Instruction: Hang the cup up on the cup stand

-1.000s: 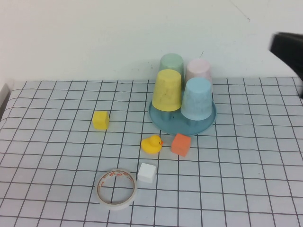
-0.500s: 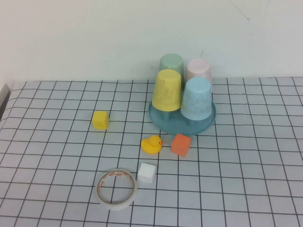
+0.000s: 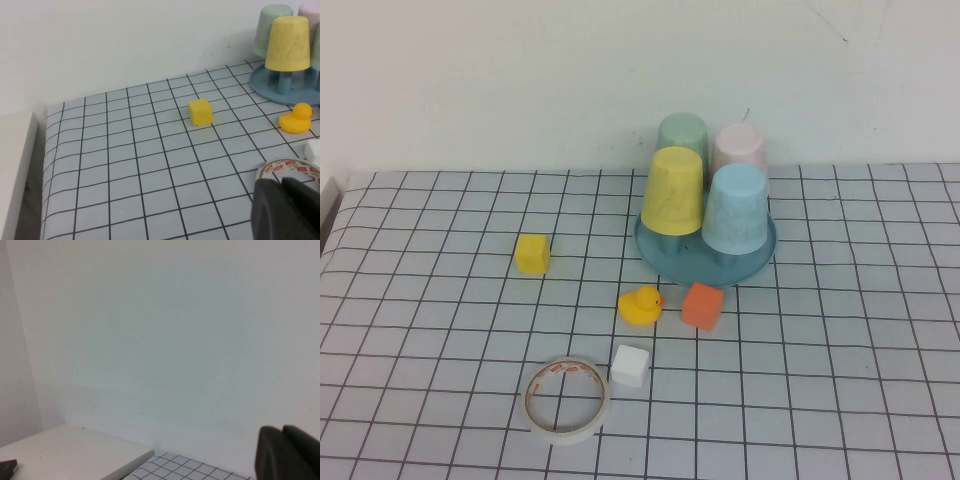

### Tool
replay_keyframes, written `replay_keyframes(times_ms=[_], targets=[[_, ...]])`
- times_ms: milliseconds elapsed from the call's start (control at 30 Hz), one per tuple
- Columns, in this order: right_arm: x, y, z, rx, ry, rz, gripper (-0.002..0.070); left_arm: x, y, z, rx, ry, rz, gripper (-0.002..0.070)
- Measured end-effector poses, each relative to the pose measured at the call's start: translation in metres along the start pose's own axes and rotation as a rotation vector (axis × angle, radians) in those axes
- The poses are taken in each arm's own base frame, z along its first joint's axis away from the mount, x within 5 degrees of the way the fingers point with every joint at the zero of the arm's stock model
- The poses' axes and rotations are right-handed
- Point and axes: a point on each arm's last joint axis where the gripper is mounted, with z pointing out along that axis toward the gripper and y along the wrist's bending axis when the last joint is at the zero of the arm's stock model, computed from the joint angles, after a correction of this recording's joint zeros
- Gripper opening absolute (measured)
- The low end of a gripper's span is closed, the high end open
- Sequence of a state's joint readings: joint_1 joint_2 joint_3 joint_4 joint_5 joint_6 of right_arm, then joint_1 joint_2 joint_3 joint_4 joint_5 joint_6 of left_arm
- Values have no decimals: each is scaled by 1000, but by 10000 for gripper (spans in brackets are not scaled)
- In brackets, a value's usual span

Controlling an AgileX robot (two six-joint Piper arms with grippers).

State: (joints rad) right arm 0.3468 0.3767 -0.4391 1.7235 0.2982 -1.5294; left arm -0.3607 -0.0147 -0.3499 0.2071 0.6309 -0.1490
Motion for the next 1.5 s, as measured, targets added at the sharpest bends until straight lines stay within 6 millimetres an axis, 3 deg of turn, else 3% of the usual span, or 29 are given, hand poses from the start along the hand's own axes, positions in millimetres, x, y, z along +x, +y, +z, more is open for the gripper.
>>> replay_keyframes(times_ms=[333, 667, 933, 1033, 1133, 1300, 1500], targets=[[3, -3, 0, 31, 6, 3, -1, 0, 0, 0, 1, 2, -2, -1], [42, -29, -5, 252, 118, -23, -1, 0, 0, 0, 1, 2, -2, -1], [84, -49, -37, 478, 121, -105, -1, 0, 0, 0, 1, 2, -2, -1], [103, -50, -48, 525, 111, -24, -1, 0, 0, 0, 1, 2, -2, -1], [123, -50, -59, 604, 231, 79, -1, 0, 0, 0, 1, 2, -2, -1], [138, -57, -80, 842, 366, 56, -1, 0, 0, 0, 1, 2, -2, -1], [146, -60, -80, 849, 314, 80, -1, 0, 0, 0, 1, 2, 0, -1]])
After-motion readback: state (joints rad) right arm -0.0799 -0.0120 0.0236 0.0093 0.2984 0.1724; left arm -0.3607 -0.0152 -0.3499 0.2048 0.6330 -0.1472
